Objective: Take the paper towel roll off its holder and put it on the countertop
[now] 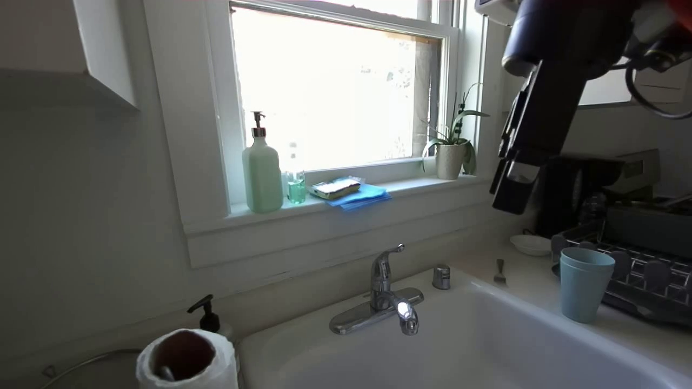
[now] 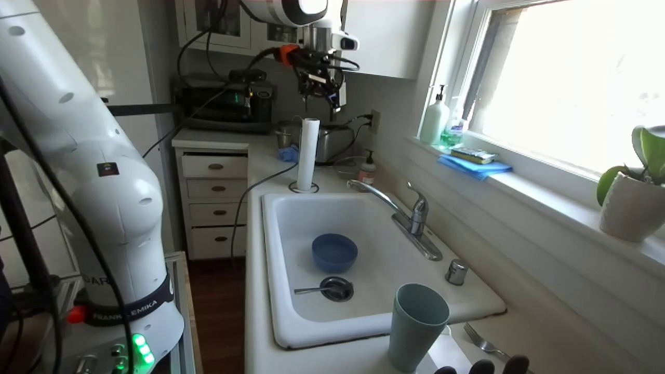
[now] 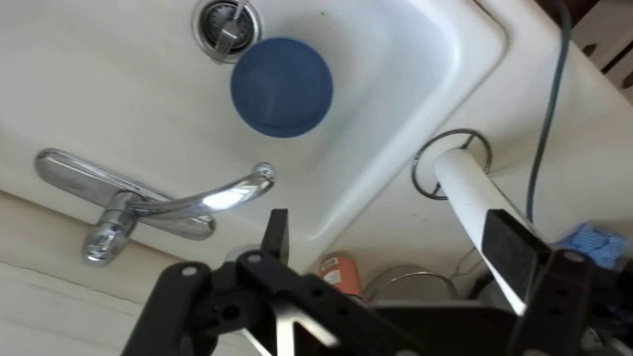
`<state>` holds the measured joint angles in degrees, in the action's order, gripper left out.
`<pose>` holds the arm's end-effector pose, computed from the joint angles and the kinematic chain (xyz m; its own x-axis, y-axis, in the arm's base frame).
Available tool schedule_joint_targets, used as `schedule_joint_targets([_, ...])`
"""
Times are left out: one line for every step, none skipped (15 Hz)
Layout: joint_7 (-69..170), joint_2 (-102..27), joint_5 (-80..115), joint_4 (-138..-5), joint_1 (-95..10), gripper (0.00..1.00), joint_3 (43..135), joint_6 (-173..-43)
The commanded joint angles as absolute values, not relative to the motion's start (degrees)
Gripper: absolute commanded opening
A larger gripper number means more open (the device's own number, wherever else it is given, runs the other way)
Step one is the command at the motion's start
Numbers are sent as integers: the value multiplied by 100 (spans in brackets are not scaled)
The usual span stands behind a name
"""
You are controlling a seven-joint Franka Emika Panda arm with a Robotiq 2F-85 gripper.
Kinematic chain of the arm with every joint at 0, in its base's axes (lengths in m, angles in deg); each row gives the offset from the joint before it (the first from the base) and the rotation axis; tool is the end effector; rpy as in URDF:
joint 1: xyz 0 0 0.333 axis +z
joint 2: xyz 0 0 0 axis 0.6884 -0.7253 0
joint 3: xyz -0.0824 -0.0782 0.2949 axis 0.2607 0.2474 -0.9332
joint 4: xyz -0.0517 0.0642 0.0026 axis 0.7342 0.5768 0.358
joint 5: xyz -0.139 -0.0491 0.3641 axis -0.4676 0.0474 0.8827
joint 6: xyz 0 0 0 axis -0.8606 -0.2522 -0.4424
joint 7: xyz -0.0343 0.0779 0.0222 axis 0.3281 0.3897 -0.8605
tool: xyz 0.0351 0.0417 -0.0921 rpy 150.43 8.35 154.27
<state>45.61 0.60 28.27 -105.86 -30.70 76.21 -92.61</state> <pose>0.4268 0.1843 0.5517 0.9201 0.3109 0.2383 0.3353 -0.9396 -0.0689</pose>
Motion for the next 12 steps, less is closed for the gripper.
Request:
schedule_joint_targets([4453, -85, 2987, -10453, -3045, 100, 7572, -9245])
schedule_joint_targets([4392, -214, 3067, -10351, -3004, 100, 7563, -9245])
schedule_joint_targets([4357, -314, 3098, -10278, -2988, 100, 7560, -9244])
schedule_joint_targets([4337, -378, 3105, -10229, -2987, 100, 7559, -9244])
schedule_joint_targets([4326, -412, 3108, -10202, -2988, 100, 7561, -9244])
schedule_joint_targets([4321, -423, 3110, -10187, -2989, 100, 7562, -9242])
schedule_joint_targets([4319, -423, 3113, -10175, -2988, 100, 7562, -9240])
schedule_joint_targets([4318, -422, 3115, -10170, -2988, 100, 7562, -9240])
schedule_joint_targets([4317, -423, 3119, -10169, -2988, 100, 7562, -9240])
schedule_joint_targets([4279, -508, 3323, -10126, -2939, 100, 7581, -9379])
schedule_joint_targets([4354, -676, 3365, -10016, -2921, 100, 7536, -9479])
schedule_joint_targets([4378, -811, 3467, -9945, -2896, 100, 7508, -9618])
